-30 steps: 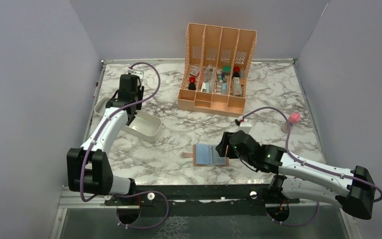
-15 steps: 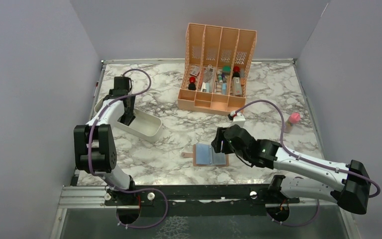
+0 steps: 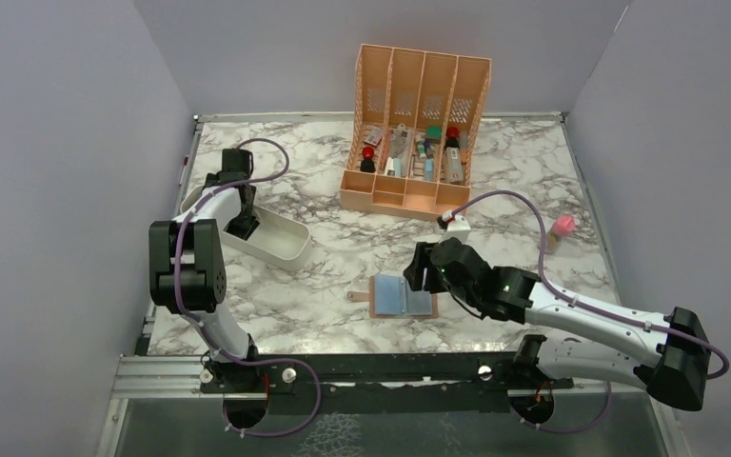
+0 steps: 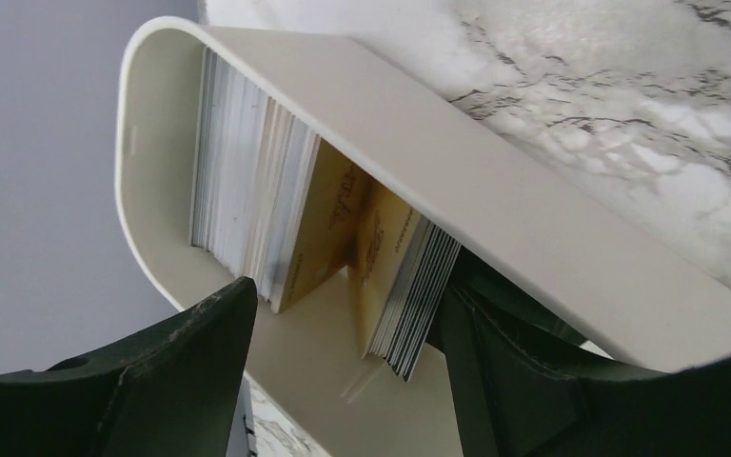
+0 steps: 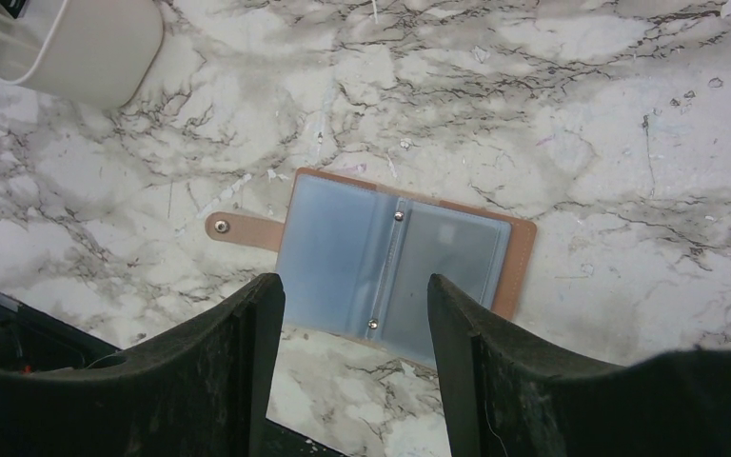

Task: Put the credit cards into the card holder
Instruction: Pick up the credit card from the storage box.

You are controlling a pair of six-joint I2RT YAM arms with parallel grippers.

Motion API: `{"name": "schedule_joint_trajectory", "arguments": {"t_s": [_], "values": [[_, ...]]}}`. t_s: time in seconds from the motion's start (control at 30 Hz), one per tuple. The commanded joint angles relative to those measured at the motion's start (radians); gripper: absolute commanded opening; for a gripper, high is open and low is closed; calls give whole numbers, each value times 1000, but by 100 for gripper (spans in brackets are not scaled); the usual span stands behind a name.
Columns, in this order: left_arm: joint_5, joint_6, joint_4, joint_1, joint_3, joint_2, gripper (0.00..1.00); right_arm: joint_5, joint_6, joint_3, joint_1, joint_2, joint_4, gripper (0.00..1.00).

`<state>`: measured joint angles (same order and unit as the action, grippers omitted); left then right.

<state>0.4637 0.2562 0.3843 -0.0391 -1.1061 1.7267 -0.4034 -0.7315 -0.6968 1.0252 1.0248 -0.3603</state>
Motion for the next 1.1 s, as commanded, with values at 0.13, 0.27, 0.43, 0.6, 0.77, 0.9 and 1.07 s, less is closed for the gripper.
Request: {"name": "schedule_joint_trajectory", "arguments": {"t_s": [0.13,0.27,0.43,0.6,0.77,0.9,1.07], "values": [[118,49,-107,-19,-58,24,73,-17,7,-6,-7,17,38,62],[98,51,-108,-34,-65,48,73,-14,10,-8,-7,36,44,62],[102,63,-115,-43,-58,65,71,-6,15,-15,-7,62,54,62],[50,68,-115,-48,-64,73,68,-4,20,-15,-8,74,56,63],[30,69,-110,-47,-69,106,67,-2,20,-10,-9,69,61,63],[37,73,-100,-47,-78,103,60,-7,24,-16,-9,66,55,63],[24,77,-93,-46,-89,67,48,-3,24,-15,-11,64,57,63]]}}
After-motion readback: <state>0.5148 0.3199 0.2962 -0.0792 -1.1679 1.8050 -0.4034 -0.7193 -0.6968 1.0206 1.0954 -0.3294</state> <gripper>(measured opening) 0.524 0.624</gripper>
